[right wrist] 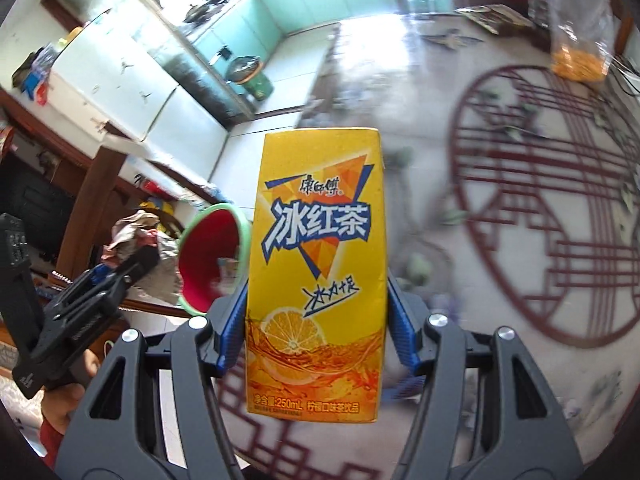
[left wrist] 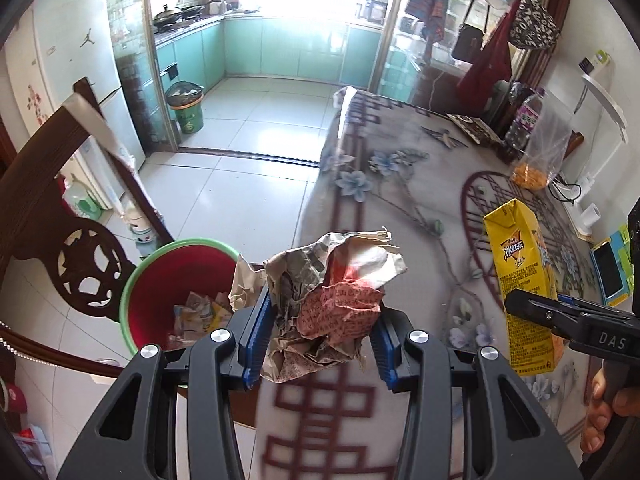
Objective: Collect trash
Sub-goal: 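Carry crumpled paper and iced-tea carton from the table over the red bucket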
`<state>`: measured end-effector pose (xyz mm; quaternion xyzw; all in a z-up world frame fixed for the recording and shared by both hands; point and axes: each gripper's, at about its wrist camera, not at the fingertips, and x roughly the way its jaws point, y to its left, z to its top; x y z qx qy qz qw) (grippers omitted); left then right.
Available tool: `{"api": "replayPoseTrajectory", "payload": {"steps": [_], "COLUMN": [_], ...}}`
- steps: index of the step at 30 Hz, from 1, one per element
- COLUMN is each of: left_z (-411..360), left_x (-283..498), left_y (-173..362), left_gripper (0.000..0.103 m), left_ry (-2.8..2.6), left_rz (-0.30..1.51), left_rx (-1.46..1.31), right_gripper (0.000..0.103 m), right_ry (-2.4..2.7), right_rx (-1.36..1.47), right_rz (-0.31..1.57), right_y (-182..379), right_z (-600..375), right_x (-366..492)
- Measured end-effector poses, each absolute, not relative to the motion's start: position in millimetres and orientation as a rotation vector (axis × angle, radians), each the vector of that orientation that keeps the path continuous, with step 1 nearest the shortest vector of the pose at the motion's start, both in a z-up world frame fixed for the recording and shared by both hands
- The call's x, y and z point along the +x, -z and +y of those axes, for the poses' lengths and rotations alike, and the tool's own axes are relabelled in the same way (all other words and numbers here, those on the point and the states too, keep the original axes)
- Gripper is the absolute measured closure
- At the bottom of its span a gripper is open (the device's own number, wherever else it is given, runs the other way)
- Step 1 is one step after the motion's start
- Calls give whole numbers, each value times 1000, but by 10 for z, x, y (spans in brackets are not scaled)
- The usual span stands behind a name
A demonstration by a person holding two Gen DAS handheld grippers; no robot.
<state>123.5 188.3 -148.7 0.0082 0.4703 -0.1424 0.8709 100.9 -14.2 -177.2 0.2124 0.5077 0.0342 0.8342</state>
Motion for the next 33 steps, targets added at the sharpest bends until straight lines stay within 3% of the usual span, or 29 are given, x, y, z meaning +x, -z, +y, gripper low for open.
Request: {"api": "replayPoseTrajectory", "payload": {"steps": [33], "left_z": [3247], "left_x": [1791], "left_y": [2014], "left_gripper": [61], "left_ry": [190], "left_rz": [1087], "left_rx": [-61], "right_gripper": [44], "right_ry": [-211], "right_rx": [381], "right_rz": [1151], "right_y": [1864], "right_z": [1297], "right_x": [1694]}}
